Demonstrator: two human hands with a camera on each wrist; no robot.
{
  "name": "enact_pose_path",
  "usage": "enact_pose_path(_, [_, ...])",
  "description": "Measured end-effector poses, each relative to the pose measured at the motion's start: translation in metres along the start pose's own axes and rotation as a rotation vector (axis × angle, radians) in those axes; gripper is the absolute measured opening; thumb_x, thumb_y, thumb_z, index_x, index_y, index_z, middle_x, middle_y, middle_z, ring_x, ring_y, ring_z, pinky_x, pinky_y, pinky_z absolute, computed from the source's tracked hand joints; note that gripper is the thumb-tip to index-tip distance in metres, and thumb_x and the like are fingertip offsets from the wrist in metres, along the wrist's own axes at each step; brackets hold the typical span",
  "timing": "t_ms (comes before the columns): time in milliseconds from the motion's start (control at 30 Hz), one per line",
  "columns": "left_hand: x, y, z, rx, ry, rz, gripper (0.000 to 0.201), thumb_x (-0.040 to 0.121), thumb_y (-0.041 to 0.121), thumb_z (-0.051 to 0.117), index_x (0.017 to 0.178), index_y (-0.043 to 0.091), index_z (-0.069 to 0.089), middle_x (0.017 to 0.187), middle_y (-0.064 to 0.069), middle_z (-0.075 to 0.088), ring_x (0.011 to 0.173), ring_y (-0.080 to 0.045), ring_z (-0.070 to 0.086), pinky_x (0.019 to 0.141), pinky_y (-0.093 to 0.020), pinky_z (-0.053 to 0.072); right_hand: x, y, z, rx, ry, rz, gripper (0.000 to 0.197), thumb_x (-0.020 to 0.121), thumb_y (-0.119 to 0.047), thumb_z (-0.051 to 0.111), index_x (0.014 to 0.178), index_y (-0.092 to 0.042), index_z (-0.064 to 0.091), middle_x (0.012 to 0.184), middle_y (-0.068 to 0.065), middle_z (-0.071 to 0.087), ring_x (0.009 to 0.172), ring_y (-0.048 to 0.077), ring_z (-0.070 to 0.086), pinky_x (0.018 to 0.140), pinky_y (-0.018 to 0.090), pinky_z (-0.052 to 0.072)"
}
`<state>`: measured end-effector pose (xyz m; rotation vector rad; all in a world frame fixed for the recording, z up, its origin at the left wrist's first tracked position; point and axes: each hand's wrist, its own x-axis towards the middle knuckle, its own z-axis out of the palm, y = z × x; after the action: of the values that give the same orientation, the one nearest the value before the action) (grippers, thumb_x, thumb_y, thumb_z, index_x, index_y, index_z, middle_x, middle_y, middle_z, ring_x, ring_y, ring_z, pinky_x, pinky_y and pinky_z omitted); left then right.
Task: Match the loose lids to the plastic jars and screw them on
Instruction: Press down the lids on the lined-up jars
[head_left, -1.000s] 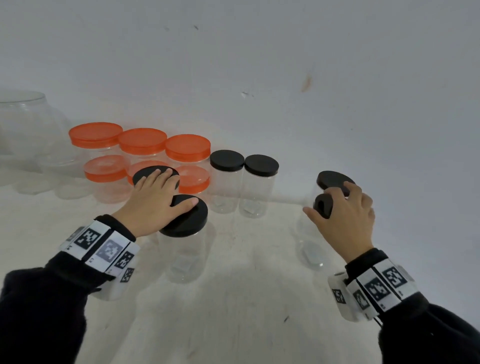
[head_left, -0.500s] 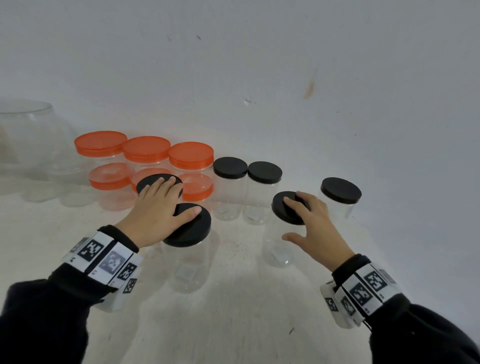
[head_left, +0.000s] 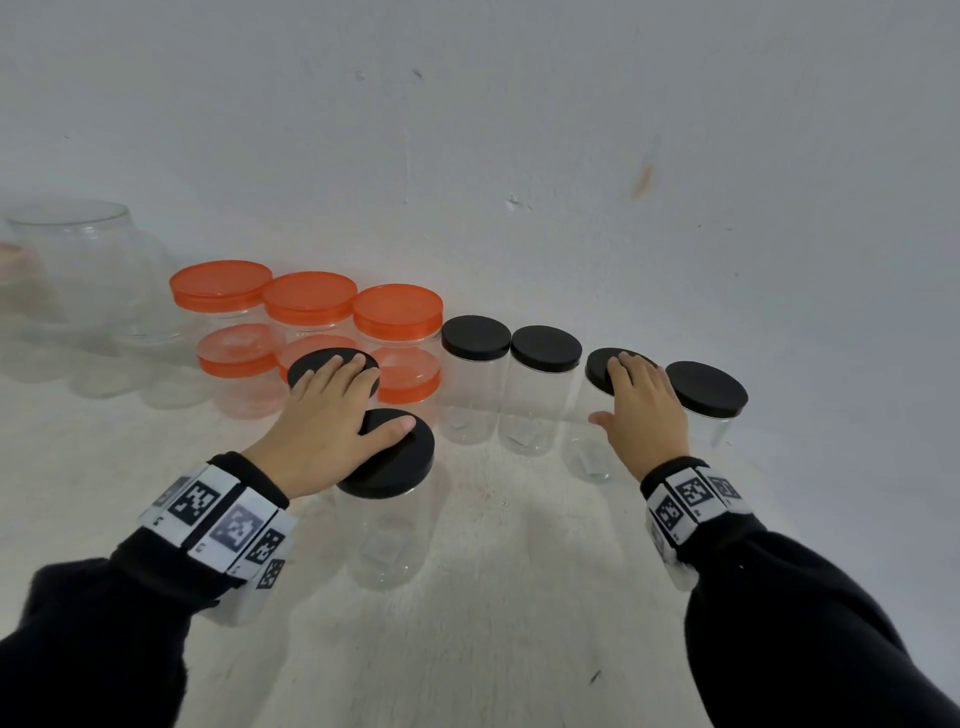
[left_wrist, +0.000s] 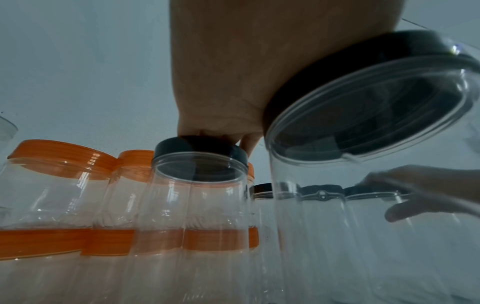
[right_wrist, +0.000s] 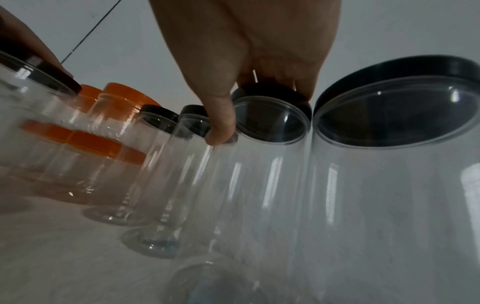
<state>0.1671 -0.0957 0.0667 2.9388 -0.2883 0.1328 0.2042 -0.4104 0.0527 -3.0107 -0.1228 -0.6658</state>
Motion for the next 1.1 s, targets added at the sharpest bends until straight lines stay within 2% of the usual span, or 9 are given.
enact_pose_path(133, [-0.001, 0.001, 0.000, -0.007, -0.003, -0.003, 0.112, 0.058, 0.080, 0.000, 0.146, 0.014, 0.020, 0.157, -0.005, 0.009, 0.144, -0.023, 0.003, 0.116, -0.041, 0.007, 0.010, 0.004, 0.003, -0.013, -0.021, 0.005, 0.063, 0.078, -0.019, 0.074, 0.129, 0.004, 0.046, 0.138, 0.020, 0.045, 0.132, 0.034, 0.037, 0.113, 0.039, 0.021])
enact_pose_path(233, [-0.001, 0.001, -0.001, -0.002, -0.008, -0.005, 0.113, 0.057, 0.080, -0.001, 0.147, 0.015, 0.019, 0.157, -0.005, 0.009, 0.144, -0.022, 0.002, 0.116, -0.041, 0.007, 0.016, 0.004, 0.005, 0.007, -0.025, 0.016, 0.065, 0.082, -0.023, 0.069, 0.135, 0.000, 0.040, 0.144, 0.016, 0.039, 0.137, 0.030, 0.031, 0.114, 0.035, 0.019])
enact_pose_path(533, [-0.001, 0.000, 0.000, 0.004, -0.001, -0.003, 0.112, 0.058, 0.080, -0.001, 0.146, 0.015, 0.019, 0.157, -0.005, 0.009, 0.144, -0.023, 0.003, 0.116, -0.041, 0.007, 0.026, 0.001, 0.013, 0.107, -0.008, 0.080, 0.065, 0.081, -0.020, 0.070, 0.135, 0.001, 0.042, 0.142, 0.019, 0.041, 0.136, 0.033, 0.032, 0.113, 0.038, 0.022])
enact_pose_path(733, [0.001, -0.001, 0.002, -0.013, 0.009, 0.003, 0.112, 0.058, 0.080, 0.001, 0.146, 0.014, 0.021, 0.156, -0.006, 0.011, 0.144, -0.024, 0.004, 0.116, -0.042, 0.008, 0.027, 0.000, 0.016, 0.090, 0.009, 0.076, 0.063, 0.083, -0.020, 0.069, 0.135, 0.003, 0.041, 0.142, 0.020, 0.040, 0.136, 0.033, 0.031, 0.114, 0.037, 0.020])
enact_pose_path(833, [0.001, -0.001, 0.002, -0.006, 0.008, 0.002, 0.111, 0.059, 0.080, 0.001, 0.146, 0.014, 0.021, 0.156, -0.005, 0.011, 0.144, -0.024, 0.004, 0.116, -0.042, 0.008, 0.027, 0.001, 0.014, 0.082, 0.007, 0.065, 0.061, 0.086, -0.023, 0.066, 0.135, 0.002, 0.041, 0.146, 0.019, 0.036, 0.138, 0.032, 0.027, 0.117, 0.039, 0.016])
enact_pose_path(933, [0.000, -0.001, 0.002, -0.002, 0.015, 0.004, 0.111, 0.059, 0.080, 0.001, 0.146, 0.014, 0.022, 0.156, -0.006, 0.011, 0.144, -0.024, 0.005, 0.116, -0.042, 0.008, 0.025, 0.009, 0.008, 0.012, -0.006, 0.054, 0.069, 0.084, -0.033, 0.067, 0.138, -0.001, 0.037, 0.151, 0.016, 0.026, 0.142, 0.031, 0.017, 0.116, 0.043, 0.007])
enact_pose_path(1100, [0.000, -0.001, 0.000, -0.019, 0.010, 0.000, 0.112, 0.058, 0.080, 0.002, 0.146, 0.013, 0.022, 0.156, -0.006, 0.011, 0.144, -0.025, 0.005, 0.115, -0.042, 0.008, 0.011, 0.035, -0.007, -0.079, 0.015, 0.154, 0.080, 0.072, -0.040, 0.077, 0.135, -0.005, 0.041, 0.150, 0.017, 0.027, 0.140, 0.038, 0.017, 0.111, 0.056, 0.012])
